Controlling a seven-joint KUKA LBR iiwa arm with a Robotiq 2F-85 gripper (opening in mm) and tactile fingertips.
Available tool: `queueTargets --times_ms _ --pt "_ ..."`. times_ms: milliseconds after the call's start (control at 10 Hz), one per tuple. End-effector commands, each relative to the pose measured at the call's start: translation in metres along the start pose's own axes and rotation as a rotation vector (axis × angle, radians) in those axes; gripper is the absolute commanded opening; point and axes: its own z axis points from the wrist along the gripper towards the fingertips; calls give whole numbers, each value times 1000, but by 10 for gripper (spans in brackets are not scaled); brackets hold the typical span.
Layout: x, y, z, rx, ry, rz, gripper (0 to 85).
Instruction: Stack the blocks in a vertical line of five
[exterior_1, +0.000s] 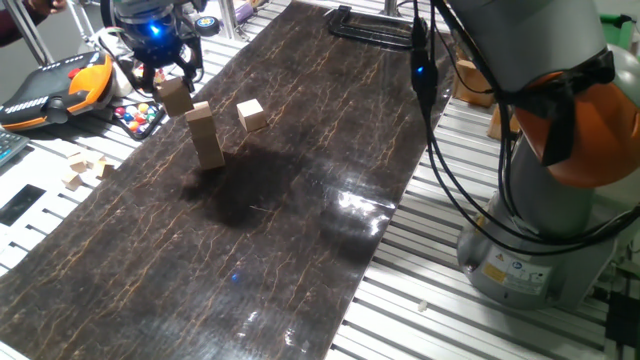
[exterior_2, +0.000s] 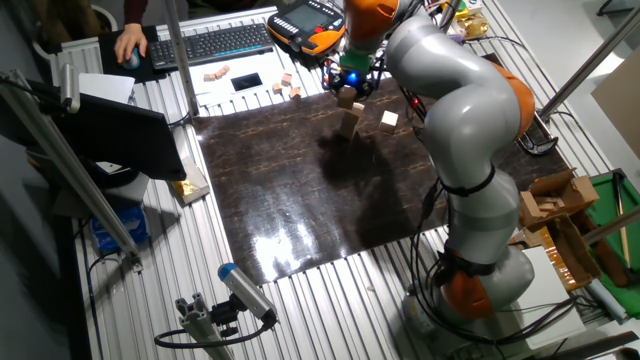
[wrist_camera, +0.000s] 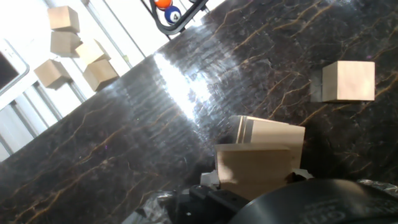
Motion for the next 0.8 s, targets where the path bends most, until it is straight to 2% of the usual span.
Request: queueTargets --times_ms 0,200,400,600,700 --pt "0 0 0 2 3 3 10" --pt "0 -2 0 -1 2 22 10" --pt "-7 -16 -3 -5 -1 19 10" --pt "-9 -22 -2 4 -28 42 10" --pt "-8 -26 -1 -6 -39 90 10"
